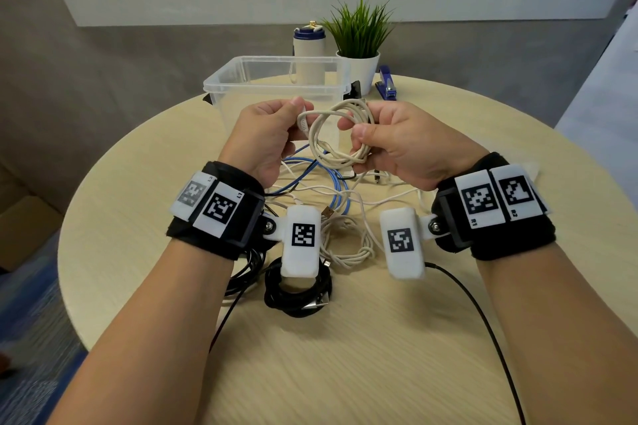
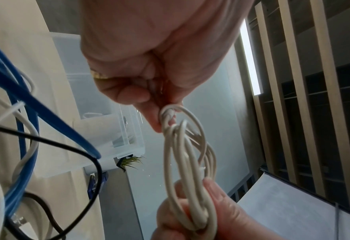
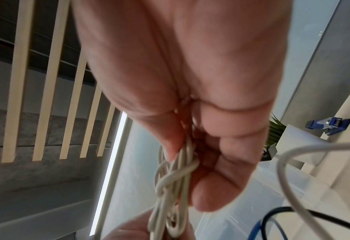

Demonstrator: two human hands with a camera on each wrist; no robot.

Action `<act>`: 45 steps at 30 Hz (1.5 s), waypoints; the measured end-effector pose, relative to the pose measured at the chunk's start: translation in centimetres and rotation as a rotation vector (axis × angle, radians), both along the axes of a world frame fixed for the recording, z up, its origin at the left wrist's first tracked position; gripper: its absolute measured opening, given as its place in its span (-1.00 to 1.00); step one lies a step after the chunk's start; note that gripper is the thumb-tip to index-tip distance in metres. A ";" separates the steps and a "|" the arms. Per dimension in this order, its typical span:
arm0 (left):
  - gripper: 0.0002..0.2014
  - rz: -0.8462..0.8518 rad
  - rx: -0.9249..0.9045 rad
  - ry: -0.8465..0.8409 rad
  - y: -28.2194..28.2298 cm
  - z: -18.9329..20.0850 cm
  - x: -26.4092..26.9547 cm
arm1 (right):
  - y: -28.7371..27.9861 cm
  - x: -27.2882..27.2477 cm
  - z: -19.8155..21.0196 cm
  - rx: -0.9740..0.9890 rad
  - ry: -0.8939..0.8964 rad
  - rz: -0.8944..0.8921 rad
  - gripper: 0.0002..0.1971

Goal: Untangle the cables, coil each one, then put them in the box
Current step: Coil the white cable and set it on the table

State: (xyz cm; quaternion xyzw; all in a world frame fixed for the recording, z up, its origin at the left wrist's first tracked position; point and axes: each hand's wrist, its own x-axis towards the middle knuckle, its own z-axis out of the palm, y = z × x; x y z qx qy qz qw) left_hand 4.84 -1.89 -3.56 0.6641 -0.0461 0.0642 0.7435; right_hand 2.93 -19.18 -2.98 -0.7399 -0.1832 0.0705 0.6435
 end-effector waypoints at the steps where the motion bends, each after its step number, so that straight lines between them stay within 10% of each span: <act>1: -0.76 0.000 0.001 -0.008 0.0 0.0 0.0 | 0.0 0.0 0.0 0.011 0.000 -0.008 -0.79; 15: -0.84 -0.270 -0.193 -0.100 -1.1 -0.3 -0.8 | -0.1 0.6 0.3 0.211 0.094 -0.273 -0.78; 29: -0.79 -0.164 0.081 -0.108 -2.6 -0.5 -1.1 | 0.3 0.6 0.0 0.020 0.057 -0.357 -0.76; 45: -0.85 -0.096 0.202 -0.079 -2.3 -0.9 -0.9 | 0.0 -0.3 1.0 0.293 0.162 -0.126 -0.78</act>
